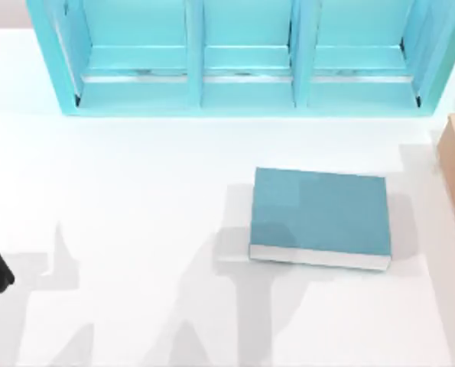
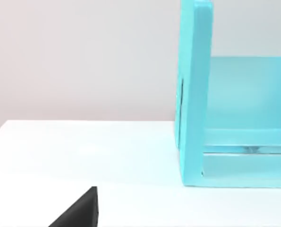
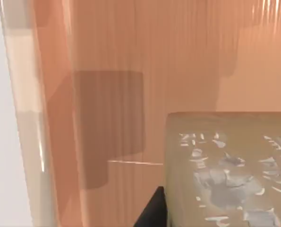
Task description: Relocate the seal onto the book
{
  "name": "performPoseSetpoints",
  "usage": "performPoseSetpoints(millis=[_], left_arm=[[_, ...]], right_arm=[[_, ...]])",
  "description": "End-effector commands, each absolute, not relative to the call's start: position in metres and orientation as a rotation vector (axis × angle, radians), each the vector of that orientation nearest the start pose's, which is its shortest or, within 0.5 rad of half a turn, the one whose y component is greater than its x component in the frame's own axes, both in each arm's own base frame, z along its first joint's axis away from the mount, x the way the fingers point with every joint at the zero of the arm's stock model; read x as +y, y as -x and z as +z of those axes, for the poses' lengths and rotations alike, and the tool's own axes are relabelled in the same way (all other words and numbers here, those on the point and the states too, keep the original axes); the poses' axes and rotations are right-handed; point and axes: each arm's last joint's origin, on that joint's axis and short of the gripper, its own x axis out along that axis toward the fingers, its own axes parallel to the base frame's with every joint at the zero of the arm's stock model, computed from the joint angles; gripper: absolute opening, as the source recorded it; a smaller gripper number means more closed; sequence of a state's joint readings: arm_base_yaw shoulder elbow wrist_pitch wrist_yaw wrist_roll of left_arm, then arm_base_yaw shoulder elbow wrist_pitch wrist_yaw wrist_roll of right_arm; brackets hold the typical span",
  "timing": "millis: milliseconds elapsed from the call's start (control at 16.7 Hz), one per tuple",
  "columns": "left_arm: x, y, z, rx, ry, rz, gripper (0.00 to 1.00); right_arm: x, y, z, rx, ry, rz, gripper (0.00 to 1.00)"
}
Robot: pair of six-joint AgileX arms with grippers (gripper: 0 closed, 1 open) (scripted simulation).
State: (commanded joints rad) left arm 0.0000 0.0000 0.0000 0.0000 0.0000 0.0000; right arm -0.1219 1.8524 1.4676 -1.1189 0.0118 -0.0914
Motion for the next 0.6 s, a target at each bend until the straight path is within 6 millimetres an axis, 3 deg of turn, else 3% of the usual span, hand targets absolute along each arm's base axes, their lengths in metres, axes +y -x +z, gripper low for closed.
performPoseSetpoints(millis=[360,600], left_arm=[[-0.001,-0.106,0.160,0.000,0.000,0.000,1.00],[-0.001,-0.106,0.160,0.000,0.000,0.000,1.00]], right_arm=[[0.036,-0.344,0.279,1.545,-0.005,-0.011,0.00],[0.053,-0.338,0.293,1.561,-0.005,-0.011,0.00]])
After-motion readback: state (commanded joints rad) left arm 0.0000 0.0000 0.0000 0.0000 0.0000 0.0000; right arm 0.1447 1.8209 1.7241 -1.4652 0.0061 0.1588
